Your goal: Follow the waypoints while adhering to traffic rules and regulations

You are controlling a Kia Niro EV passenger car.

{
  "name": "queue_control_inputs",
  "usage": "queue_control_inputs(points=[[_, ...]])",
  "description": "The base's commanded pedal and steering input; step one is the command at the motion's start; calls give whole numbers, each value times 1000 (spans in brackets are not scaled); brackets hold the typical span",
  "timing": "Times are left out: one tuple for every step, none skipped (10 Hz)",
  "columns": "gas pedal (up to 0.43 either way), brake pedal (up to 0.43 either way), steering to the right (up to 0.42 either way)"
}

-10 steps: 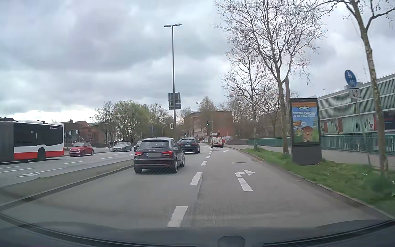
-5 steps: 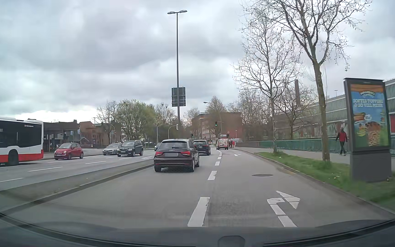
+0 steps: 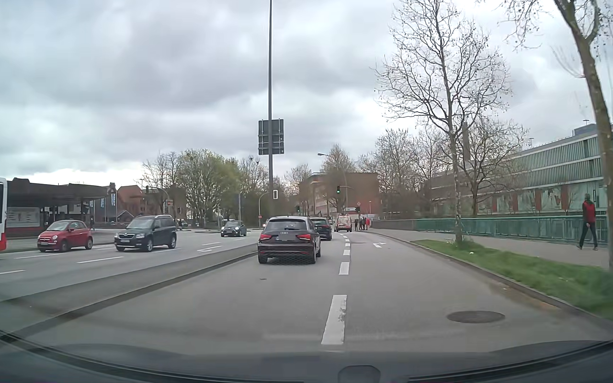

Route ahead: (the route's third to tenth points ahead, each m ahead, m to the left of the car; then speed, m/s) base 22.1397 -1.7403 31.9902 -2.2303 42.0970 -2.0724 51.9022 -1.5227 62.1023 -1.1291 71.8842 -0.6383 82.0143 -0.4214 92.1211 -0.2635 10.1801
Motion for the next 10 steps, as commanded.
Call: queue_control_inputs(points=[[189,0,-3],[169,0,-4],[169,0,-3],[157,0,-3],[157,0,-3],[157,0,-4],[150,0,-3],[138,0,-3],[138,0,-4],[138,0,-4]])
